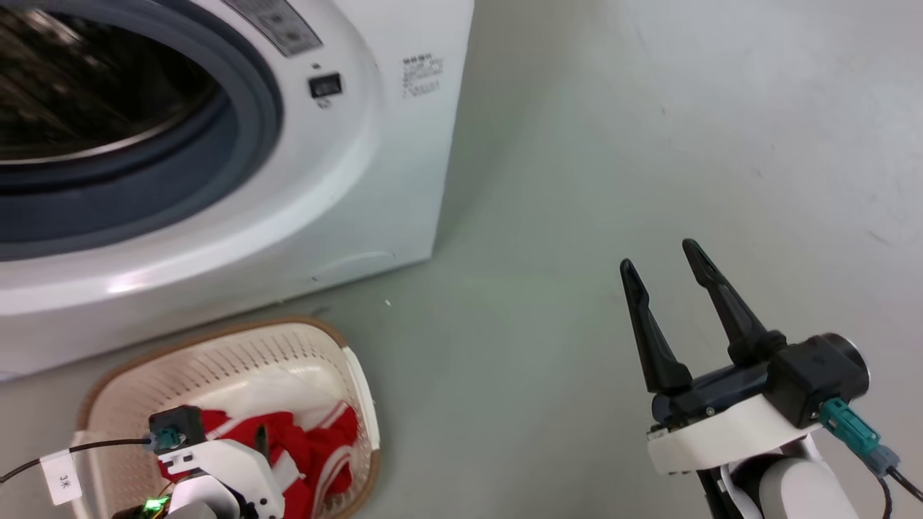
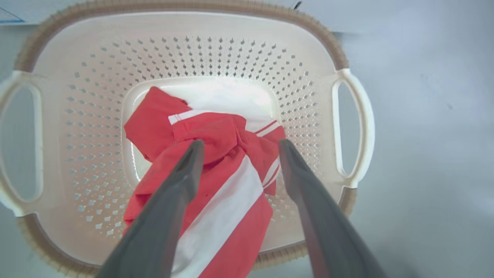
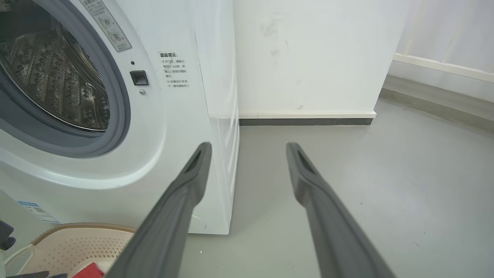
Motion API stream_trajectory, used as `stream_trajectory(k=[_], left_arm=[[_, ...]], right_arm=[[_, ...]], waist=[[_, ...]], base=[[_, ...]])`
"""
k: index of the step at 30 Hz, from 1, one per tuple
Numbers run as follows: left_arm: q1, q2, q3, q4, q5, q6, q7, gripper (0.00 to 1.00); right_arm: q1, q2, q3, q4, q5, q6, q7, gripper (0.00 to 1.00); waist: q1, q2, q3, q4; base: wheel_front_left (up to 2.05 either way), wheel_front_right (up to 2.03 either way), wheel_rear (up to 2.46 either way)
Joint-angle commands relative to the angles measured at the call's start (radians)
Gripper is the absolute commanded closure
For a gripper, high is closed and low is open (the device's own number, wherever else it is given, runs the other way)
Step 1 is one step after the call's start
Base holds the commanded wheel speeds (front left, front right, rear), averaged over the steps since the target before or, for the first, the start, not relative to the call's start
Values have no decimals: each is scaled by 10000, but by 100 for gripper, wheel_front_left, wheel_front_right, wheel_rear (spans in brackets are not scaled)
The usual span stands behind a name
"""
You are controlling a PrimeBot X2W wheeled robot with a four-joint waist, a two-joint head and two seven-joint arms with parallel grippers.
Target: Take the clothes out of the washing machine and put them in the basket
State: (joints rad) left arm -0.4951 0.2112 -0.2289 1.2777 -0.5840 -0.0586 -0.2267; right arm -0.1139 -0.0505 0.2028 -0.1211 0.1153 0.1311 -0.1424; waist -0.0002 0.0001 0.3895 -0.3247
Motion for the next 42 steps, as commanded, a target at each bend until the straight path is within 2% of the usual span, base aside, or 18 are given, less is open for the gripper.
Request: stream_trajectory(k=[1, 7, 15, 27, 34, 35, 36, 42], left_arm=[[171, -78, -51, -81, 75, -48, -146, 0], [259, -215, -47, -908, 253, -114, -389, 0], [1042, -325, 663, -4166, 1073, 319, -393, 0], [2088, -651, 1294, -9016, 2821, 686, -387, 0], [3080, -429, 1284, -10694, 3492, 988, -385, 0], [3263, -361, 1288, -10828, 3566, 1068, -341, 0], [3761, -180, 1326, -11257, 3739, 1327, -53, 0], [4660, 39, 1541, -11810, 3731, 1653, 430, 0]], right_arm=[[210, 6, -72, 65, -107, -7, 89, 0], [611, 8, -419, 37, -240, -7, 416, 0], [1043, 6, -829, -11, -320, -7, 667, 0], [1433, 8, -1149, -59, -478, -7, 936, 0], [1760, 8, -1296, -36, -507, -7, 1047, 0], [1849, 8, -1306, -30, -507, -7, 1061, 0], [2010, 8, -1391, -8, -568, -7, 1109, 0], [2245, 8, -1476, -24, -662, -7, 1132, 0]], waist=[[2, -1, -1036, 615], [2, -1, -1870, 1180], [2, -1, -2518, 1731], [2, -1, -3159, 2407], [2, -1, -3636, 2626], [2, -1, -3700, 2643], [2, -1, -3873, 2705], [2, -1, -4041, 2805]], base=[[0, 0, 0], [0, 0, 0], [0, 0, 0], [0, 0, 0], [0, 0, 0], [0, 0, 0], [0, 0, 0], [0, 0, 0]])
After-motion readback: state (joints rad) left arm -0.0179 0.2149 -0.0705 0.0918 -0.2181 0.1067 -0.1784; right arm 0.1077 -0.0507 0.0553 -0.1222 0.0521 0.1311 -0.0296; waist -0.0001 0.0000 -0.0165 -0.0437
